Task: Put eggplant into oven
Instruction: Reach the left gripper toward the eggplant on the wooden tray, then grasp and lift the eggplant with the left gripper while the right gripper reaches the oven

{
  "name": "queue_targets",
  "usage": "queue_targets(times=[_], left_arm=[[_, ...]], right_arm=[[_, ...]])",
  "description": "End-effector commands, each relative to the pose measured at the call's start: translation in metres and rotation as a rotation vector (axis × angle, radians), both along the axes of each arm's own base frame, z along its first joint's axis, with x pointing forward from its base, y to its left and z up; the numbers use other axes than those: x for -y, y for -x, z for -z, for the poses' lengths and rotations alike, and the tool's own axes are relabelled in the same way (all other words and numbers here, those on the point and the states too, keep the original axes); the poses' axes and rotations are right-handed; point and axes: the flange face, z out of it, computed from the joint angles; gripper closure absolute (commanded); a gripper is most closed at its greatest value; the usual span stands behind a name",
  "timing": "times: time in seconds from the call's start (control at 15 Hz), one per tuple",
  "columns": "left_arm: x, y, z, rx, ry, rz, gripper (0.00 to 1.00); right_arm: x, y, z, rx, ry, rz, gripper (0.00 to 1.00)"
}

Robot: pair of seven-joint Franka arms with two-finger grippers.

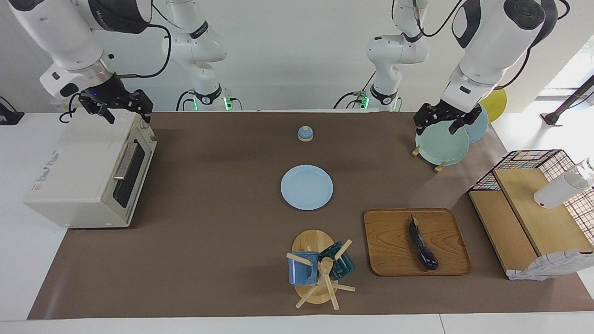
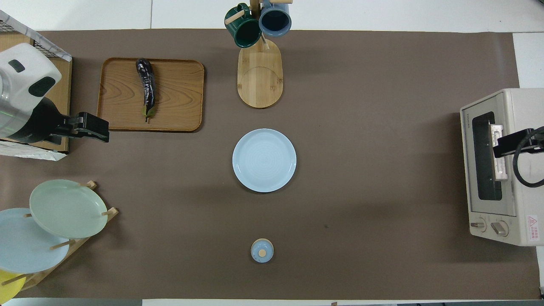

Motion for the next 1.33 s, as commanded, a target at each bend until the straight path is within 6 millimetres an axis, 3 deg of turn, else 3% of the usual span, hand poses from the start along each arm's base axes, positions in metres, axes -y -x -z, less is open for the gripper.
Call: queue_targets(times=[0.0,0.47,0.73,0.8,0.87,0.93,1.27], left_arm=[[0.001,0.001,-0.002,0.013,0.014,-0.003,0.00],[0.001,-0.002,-0.004,0.037,0.019,-0.013,0.00],[0.003,-0.023,0.005,0.102,0.055,-0.027,0.00],[0.004,-0.039,0.024,0.084,0.060,-0.030,0.00],[0.003,-0.058,0.042,0.068,0.062,-0.034,0.00],[-0.001,-0.077,0.070,0.047,0.055,-0.035,0.00],[-0.006,-0.130,0.178,0.075,0.065,-0.001,0.00]], right_arm=[[-0.001,0.006,0.000,0.008,-0.012,0.017,0.00],[-0.001,0.006,0.000,0.008,-0.012,0.017,0.00],[0.003,0.006,0.008,0.023,-0.012,0.016,0.00],[0.004,0.001,0.007,0.079,-0.008,0.009,0.17],[0.006,-0.004,0.005,0.113,-0.005,-0.019,0.63],[0.007,-0.004,0.005,0.116,0.002,-0.061,1.00],[0.012,0.007,0.040,0.105,0.025,-0.097,1.00]])
